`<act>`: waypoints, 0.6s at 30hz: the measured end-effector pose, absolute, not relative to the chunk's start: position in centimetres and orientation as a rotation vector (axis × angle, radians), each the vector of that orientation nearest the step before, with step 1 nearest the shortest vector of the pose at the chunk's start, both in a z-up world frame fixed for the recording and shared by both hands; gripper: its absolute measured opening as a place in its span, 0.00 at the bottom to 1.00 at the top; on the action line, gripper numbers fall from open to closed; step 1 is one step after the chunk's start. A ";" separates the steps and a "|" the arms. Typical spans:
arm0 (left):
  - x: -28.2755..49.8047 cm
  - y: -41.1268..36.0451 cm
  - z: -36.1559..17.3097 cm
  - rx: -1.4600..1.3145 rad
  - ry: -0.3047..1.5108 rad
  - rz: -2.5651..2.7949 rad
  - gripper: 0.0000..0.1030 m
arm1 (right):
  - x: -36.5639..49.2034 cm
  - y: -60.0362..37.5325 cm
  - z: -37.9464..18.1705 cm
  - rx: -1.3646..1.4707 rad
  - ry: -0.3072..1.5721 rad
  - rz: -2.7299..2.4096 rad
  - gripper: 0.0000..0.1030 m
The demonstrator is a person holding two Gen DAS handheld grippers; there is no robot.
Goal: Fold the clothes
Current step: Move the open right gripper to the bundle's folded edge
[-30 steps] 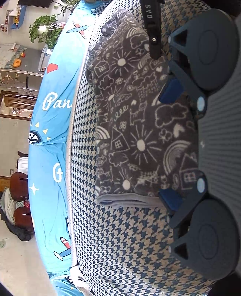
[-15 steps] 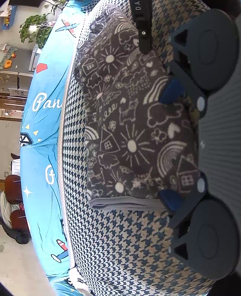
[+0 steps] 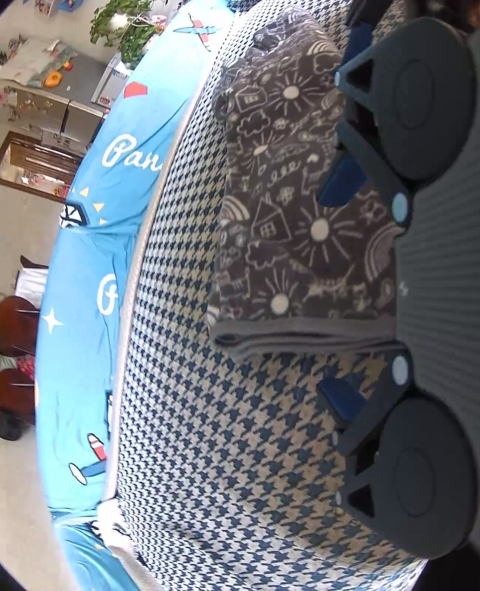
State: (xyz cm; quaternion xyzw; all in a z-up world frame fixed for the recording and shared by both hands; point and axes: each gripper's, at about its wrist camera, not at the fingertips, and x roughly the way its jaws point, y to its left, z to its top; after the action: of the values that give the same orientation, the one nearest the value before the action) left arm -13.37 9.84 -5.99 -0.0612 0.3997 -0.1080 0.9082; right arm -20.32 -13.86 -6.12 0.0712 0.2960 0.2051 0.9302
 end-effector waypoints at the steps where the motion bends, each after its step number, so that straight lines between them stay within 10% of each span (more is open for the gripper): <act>1: -13.0 10.0 -5.9 -0.125 0.833 -0.225 1.00 | -20.4 -13.2 -6.1 0.122 0.605 0.422 0.78; 18: -10.2 12.9 -6.3 -0.266 0.907 -0.249 1.00 | -21.2 -4.2 -6.4 -0.281 0.513 0.644 0.87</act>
State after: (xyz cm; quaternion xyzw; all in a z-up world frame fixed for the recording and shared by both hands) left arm -10.23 12.87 -6.30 -0.1279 0.4357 -0.1197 0.8829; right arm -21.17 -4.15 -6.36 -0.1363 0.2483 0.3121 0.9068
